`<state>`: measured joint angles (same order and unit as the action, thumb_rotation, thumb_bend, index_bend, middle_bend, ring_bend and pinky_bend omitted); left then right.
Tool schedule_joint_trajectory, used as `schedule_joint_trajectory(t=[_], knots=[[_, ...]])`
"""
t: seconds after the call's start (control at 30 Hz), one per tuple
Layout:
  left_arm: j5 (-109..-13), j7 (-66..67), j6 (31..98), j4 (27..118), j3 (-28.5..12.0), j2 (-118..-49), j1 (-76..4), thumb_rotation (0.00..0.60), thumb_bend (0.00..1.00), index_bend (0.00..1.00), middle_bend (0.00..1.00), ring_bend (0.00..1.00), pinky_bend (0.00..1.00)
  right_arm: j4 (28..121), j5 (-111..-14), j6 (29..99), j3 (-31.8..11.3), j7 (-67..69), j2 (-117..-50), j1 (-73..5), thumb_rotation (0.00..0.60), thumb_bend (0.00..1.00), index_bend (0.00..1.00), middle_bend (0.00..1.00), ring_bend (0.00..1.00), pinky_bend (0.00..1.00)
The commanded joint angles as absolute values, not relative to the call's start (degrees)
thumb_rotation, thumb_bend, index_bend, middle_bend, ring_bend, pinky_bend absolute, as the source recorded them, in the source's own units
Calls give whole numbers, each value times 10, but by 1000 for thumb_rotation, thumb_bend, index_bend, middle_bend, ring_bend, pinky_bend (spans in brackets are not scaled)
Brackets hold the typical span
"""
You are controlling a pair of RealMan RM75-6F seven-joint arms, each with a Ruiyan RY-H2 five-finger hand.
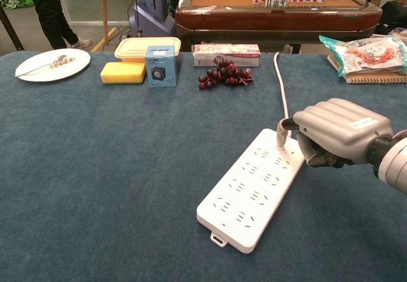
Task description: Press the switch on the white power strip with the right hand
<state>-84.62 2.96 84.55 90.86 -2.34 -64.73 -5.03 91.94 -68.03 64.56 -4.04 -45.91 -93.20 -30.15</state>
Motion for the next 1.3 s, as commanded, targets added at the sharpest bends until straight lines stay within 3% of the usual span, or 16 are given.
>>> schedule_joint_trajectory(t=[0.03,0.8,1.1,1.17,1.3], knots=[[-846,29,846,909,-23,-647,-50,600,157,170,289,261,556,917,-678,645,-39,-459,-933,-302,600,975,344,1000,1000,1000],[-847,31,845,908,-23,-647,-50,600,157,170,289,261,556,909,-671,648,-31,-450,-934,-306,600,975,344,1000,1000,1000],[-846,38,841,906,-22,-651,-52,600,156,170,289,261,556,988,-733,687,-24,-459,-900,-303,600,972,344,1000,1000,1000],[-848,40,841,907,-21,-652,-52,600,156,170,289,261,556,1005,-747,695,-19,-464,-888,-301,600,930,344,989,1000,1000],[-848,42,841,907,-21,-653,-53,600,156,170,289,261,557,1022,-777,716,-9,-470,-867,-292,600,748,344,870,999,1000]])
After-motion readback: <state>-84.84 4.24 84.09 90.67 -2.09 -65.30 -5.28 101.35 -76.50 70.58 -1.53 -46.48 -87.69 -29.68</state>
